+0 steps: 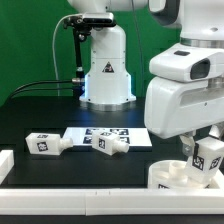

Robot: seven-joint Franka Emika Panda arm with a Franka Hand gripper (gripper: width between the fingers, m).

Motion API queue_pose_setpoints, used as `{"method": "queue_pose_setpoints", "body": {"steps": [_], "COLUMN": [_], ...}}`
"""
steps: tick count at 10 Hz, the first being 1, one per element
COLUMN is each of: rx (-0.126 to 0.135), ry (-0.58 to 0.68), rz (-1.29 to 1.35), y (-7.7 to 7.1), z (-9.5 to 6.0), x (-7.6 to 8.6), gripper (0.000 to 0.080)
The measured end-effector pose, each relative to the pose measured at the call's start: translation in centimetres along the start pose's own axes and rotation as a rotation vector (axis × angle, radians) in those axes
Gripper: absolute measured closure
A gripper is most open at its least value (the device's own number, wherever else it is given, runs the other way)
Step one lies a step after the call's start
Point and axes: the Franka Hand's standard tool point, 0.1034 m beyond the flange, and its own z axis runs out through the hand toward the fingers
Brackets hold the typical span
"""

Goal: Assemble stool

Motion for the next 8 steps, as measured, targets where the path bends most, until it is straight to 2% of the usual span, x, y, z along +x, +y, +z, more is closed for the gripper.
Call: {"method": "queue_pose_setpoints", "body": {"steps": [3, 6, 8], "rx": [0.003, 0.048, 0.066], "ry": [0.001, 0.012, 0.005], "rz": [0.203, 0.676, 0.782], "y": [0.00, -0.04, -0.04], "z": [-0.02, 0.06, 0.09], "x": [0.01, -0.14, -0.20], "gripper": [0.0459, 0.0459, 0.0459]}}
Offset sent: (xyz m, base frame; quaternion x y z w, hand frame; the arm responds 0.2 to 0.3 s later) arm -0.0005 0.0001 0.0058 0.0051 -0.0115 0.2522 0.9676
